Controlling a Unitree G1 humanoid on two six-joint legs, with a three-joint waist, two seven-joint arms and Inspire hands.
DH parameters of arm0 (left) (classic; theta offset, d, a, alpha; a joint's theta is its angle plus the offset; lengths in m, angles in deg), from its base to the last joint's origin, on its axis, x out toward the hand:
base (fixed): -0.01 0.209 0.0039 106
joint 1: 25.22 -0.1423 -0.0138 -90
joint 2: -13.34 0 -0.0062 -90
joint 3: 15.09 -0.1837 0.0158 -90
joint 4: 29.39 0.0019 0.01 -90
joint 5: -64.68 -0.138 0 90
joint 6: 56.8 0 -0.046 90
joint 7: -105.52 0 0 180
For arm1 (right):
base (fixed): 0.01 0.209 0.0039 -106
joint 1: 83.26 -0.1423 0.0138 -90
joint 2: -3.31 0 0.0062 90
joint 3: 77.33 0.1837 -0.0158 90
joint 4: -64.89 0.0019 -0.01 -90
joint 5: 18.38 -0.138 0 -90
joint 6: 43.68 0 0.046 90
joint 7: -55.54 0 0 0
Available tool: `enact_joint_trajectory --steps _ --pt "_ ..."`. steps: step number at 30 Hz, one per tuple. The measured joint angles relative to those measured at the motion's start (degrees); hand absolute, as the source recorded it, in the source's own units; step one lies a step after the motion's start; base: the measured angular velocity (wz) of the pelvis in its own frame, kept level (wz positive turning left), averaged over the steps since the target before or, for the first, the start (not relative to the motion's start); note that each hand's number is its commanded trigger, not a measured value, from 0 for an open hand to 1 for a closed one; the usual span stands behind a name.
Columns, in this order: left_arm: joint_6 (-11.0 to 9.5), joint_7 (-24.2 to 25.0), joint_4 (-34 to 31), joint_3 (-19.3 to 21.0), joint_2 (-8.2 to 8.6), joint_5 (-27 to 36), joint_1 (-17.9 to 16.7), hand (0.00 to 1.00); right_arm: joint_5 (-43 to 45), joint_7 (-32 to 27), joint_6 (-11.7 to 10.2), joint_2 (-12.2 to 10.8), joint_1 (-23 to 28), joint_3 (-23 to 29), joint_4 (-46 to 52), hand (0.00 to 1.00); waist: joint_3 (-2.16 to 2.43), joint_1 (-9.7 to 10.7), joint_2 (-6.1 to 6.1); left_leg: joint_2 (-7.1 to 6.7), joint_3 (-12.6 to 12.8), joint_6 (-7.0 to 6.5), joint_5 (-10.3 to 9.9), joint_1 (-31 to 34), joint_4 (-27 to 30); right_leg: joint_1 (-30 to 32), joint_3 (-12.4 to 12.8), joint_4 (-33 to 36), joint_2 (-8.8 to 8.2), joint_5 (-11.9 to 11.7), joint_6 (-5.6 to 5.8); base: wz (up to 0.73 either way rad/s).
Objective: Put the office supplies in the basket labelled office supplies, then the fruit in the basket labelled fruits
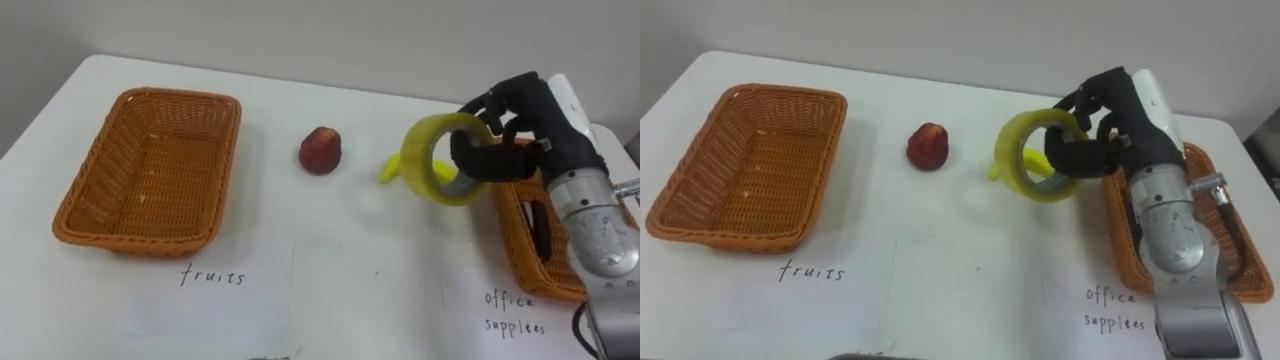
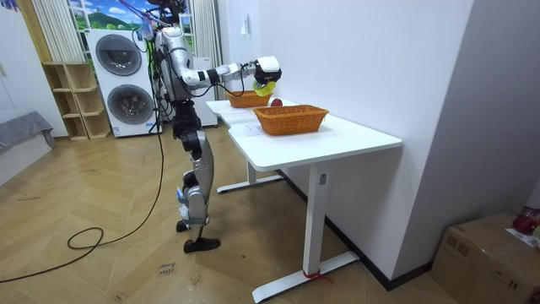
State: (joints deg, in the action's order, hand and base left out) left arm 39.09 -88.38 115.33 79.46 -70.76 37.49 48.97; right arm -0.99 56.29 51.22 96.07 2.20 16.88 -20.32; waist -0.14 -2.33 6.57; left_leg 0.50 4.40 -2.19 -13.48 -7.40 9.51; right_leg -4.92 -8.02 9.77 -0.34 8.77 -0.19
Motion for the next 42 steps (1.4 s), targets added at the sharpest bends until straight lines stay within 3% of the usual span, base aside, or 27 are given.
enact_joint_trajectory --steps 10,15,22,26,32,42 --pt "0.0 -0.3 0.9 2.2 0.31 0.0 -0.8 0.00 -2.0 -2.8 -0.5 0.0 3.3 5.8 -2.0 1.00 -0.04 1.2 0.12 0.06 0.5 0.00 0.0 -0.1 -0.3 0.3 1.0 0.1 0.15 0.0 0.00 -0.02" --pt "0.0 -1.1 0.9 4.4 0.69 0.0 -0.7 0.00 -4.4 -5.3 -0.5 0.0 5.3 8.5 -2.0 1.00 0.36 1.9 -0.45 0.22 1.0 0.00 0.0 -0.1 -0.3 0.7 1.5 0.5 0.25 0.0 0.00 -0.04" --pt "0.1 -2.0 0.9 6.7 0.69 0.1 -1.1 0.00 -5.8 -7.1 -0.2 0.1 6.2 11.1 -2.7 1.00 0.34 2.8 -0.52 0.26 1.7 0.00 0.0 -0.4 -0.2 1.0 1.7 1.0 0.21 0.0 -0.02 -0.06" --pt "0.2 -2.0 0.9 6.6 0.69 0.1 -1.5 0.00 -5.9 -7.8 -0.1 0.1 6.3 11.2 -3.7 1.00 0.29 3.6 -0.41 0.36 1.7 0.03 0.0 -0.4 -0.4 1.0 1.9 1.1 0.39 -0.1 -0.12 0.00" --pt "0.2 -1.9 0.9 6.6 0.68 0.1 -1.9 0.00 -5.8 -8.2 0.2 1.4 6.3 11.2 -6.5 1.00 0.22 3.6 0.07 0.39 1.8 0.03 0.0 -0.4 -0.6 1.1 1.7 1.1 0.40 -0.1 -0.14 0.00" --pt "0.3 -1.9 0.9 6.6 0.66 0.4 -2.5 0.00 -5.9 -8.9 0.2 1.4 6.3 11.2 -7.3 1.00 0.16 3.6 0.67 0.38 2.0 0.03 0.0 -0.4 -0.5 1.1 1.7 0.8 0.40 -0.1 -0.13 0.00"
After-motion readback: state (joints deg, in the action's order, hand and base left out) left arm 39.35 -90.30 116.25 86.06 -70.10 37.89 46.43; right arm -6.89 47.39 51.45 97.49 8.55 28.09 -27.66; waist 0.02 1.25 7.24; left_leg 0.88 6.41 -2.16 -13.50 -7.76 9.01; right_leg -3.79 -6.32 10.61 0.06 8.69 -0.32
